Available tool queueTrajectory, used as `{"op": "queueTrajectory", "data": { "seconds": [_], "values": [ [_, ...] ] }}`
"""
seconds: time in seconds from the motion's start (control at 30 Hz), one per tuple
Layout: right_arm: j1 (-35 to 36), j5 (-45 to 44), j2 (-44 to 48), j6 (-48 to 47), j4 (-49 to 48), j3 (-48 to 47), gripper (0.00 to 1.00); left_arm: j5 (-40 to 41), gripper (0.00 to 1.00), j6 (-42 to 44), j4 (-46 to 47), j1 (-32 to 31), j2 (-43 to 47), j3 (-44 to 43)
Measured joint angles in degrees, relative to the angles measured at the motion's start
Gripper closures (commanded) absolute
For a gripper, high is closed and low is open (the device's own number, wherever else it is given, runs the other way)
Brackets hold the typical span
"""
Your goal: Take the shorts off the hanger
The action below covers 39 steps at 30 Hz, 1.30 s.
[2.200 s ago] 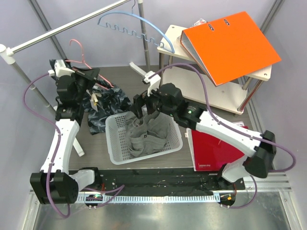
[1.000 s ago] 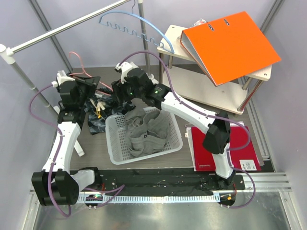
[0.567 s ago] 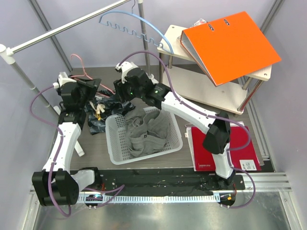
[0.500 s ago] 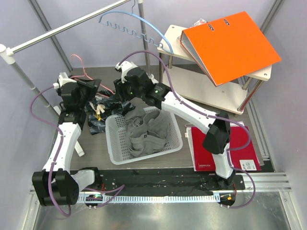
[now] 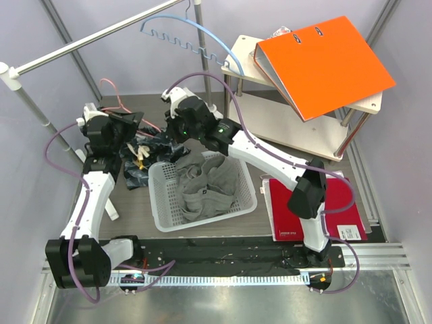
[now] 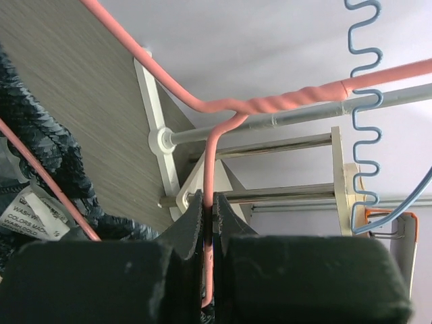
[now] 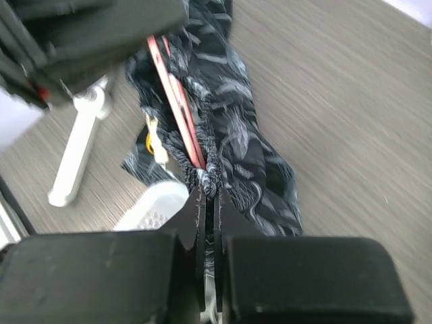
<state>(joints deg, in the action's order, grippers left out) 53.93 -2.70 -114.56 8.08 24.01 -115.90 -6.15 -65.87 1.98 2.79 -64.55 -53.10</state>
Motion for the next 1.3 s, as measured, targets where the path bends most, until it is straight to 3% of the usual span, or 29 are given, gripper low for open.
{"op": "queueTrajectory", "data": {
  "seconds": [0.1,0.33,0.53,0.7,1.0,1.13,1.3],
  "values": [
    [0.02,-2.25,3.93,-0.48,-2.32,7.02,0.99,-1.18,1.00,-1.90,0.07,0.13,-1.64,-0.33],
    [-0.28,-8.96,21.66,-2.14,-8.68,33.16,0.99,-5.20,1.00,-9.01,1.86,2.19,-3.96,-1.38],
    [-1.86,-8.22,26.25,-0.55,-15.28,43.01,0.99,-10.19,1.00,-18.73,7.52,2.95,-4.22,-1.38],
    [-2.16,-5.62,23.23,0.74,-16.26,40.79,0.99,-15.39,1.00,-28.37,14.36,2.36,-5.86,-1.38],
    [-3.48,2.69,10.25,5.66,-16.94,19.91,0.99,-18.84,1.00,-42.01,21.07,-1.57,-2.16,-1.49],
    [-5.33,4.83,6.86,8.02,-16.98,16.00,0.99,-19.43,1.00,-41.88,19.23,-1.92,3.80,-3.21],
    [-7.06,5.42,6.62,8.81,-15.28,16.00,0.99,-19.12,1.00,-33.38,9.68,-2.29,11.82,-9.64]
  ]
}}
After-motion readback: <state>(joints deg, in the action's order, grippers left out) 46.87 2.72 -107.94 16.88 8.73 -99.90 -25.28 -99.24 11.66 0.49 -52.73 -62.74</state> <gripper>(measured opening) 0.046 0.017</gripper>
